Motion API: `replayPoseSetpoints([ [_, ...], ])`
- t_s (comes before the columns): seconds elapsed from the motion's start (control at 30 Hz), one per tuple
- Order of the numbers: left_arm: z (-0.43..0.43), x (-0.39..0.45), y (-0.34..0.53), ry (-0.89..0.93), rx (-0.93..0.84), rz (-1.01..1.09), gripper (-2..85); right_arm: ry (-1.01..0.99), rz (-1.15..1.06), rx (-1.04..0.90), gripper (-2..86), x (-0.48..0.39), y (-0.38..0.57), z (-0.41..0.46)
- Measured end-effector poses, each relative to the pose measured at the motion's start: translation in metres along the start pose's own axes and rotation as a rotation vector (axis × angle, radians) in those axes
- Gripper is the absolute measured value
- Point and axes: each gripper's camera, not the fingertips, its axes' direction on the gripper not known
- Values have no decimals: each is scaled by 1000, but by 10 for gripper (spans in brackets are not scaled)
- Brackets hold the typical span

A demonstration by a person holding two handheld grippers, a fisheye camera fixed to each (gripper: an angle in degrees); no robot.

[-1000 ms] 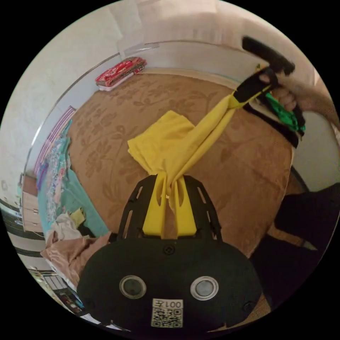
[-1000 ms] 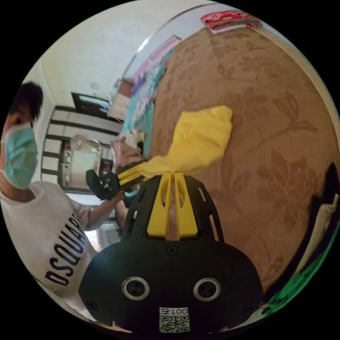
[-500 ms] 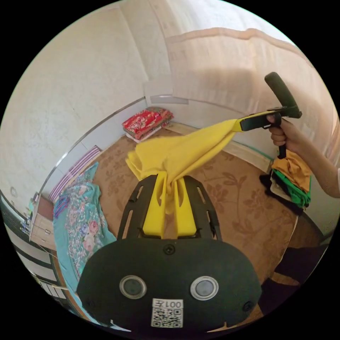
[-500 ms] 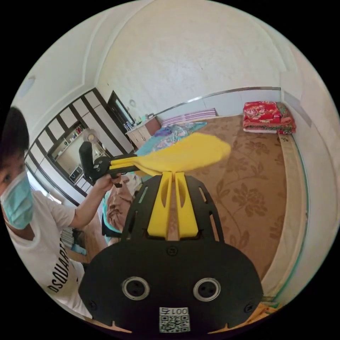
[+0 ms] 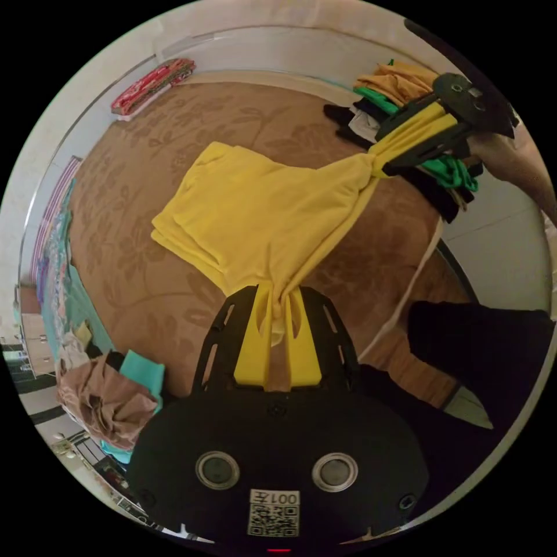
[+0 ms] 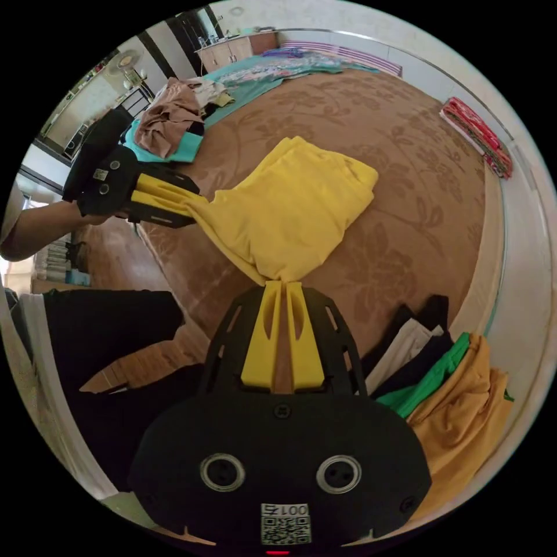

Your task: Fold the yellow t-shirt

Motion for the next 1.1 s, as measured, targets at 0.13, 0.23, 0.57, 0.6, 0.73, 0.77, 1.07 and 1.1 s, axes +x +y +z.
replayPoseSetpoints([
  [0.13, -21, -1, -10, 55, 36, -72, 13, -93, 61, 22, 7, 15, 31, -18],
  [0.23, -52, -27, -43, -38, 143, -70, 13, -45, 19, 112, 6, 39, 24, -42],
  [0.57, -223, -117, -160, -196, 521, -131, 8, 254, -4, 626, 6, 129, -11, -213],
  [0.6, -227, -106, -161, -199, 537, -124, 8, 260, -1, 633, 6, 129, -5, -215],
  [0.73, -218, -57, -177, -235, 442, -50, 10, 367, -13, 558, 7, 126, 32, -219],
  [0.77, -216, -49, -178, -238, 429, -44, 10, 372, -23, 508, 7, 125, 43, -218],
  [1.07, -107, 112, -127, 20, 53, 4, 12, -94, -25, -64, 6, 97, 180, -109],
  [1.1, -98, 133, -116, 66, 5, 20, 14, -136, -24, -96, 6, 94, 189, -102],
])
